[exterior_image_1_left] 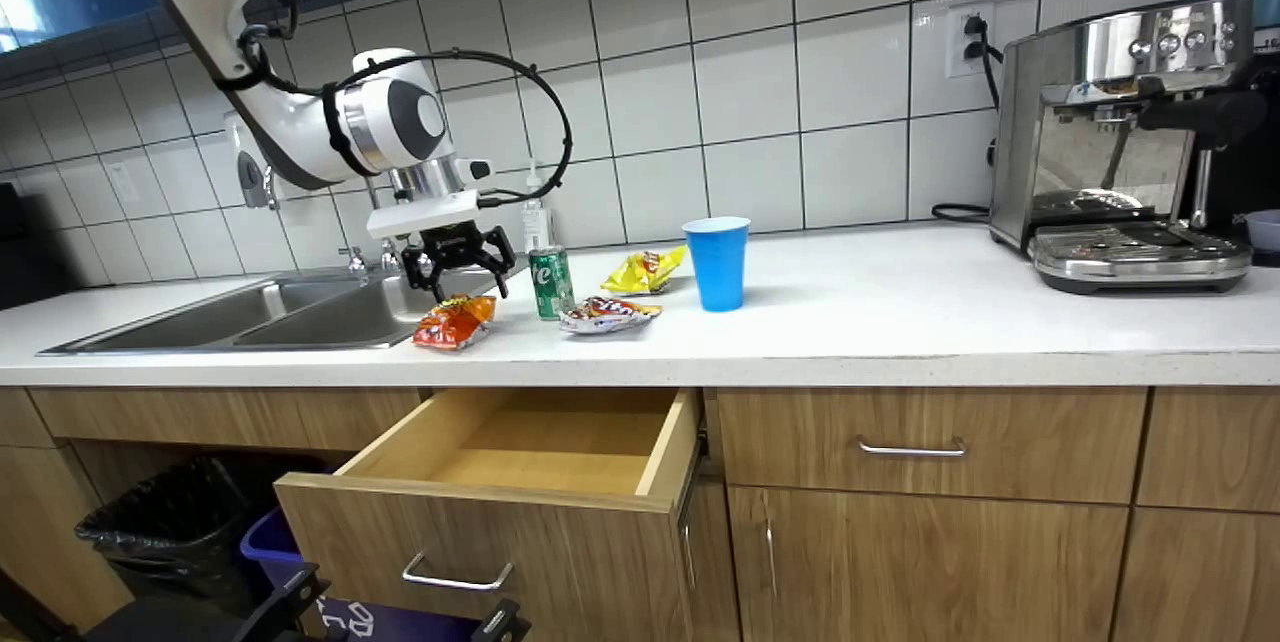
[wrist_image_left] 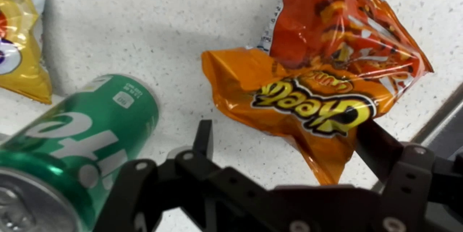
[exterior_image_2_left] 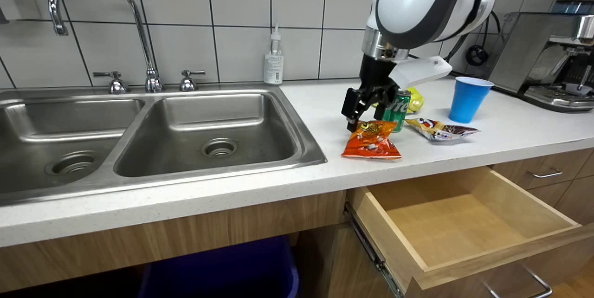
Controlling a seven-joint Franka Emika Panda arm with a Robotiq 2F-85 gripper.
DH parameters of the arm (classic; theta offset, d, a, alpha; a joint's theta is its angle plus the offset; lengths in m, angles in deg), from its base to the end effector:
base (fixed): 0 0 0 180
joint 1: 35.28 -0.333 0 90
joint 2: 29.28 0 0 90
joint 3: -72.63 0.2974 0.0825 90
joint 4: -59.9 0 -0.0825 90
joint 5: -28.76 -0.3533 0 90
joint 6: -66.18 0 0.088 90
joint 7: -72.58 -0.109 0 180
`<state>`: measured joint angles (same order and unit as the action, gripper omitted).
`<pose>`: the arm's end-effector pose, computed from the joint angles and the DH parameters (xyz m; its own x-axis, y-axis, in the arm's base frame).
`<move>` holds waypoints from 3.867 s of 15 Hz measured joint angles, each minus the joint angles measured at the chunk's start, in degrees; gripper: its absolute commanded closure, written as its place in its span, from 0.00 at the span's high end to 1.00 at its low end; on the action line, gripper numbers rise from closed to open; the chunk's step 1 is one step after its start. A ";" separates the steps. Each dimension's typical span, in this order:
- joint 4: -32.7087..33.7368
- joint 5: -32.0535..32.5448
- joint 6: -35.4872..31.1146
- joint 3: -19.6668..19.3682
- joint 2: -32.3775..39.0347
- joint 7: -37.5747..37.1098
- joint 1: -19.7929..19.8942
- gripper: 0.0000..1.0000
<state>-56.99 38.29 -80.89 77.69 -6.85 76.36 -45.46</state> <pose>0.5637 0.1544 0.2669 0.8879 0.4419 0.1280 0.4344 -0.8969 0.0835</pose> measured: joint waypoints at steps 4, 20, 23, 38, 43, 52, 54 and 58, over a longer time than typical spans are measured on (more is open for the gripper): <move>-2.40 0.00 -0.22 -0.10 -1.26 0.59 0.36 1.00; -8.22 0.26 -0.49 -0.42 -5.26 2.36 0.71 1.00; -9.57 0.26 -0.49 -0.42 -6.13 3.03 1.06 1.00; -15.49 0.25 -0.49 -0.43 -10.16 5.28 2.99 1.00; -16.77 0.25 -0.49 -0.46 -11.35 5.33 3.60 1.00; -17.75 -0.86 -0.40 -0.47 -13.11 5.16 3.65 1.00; -17.75 -2.37 -0.39 -0.47 -13.57 4.92 3.65 1.00; -17.72 -5.45 -0.39 -0.52 -14.94 3.29 3.67 1.00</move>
<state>-74.70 32.84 -81.28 77.17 -21.79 79.65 -41.79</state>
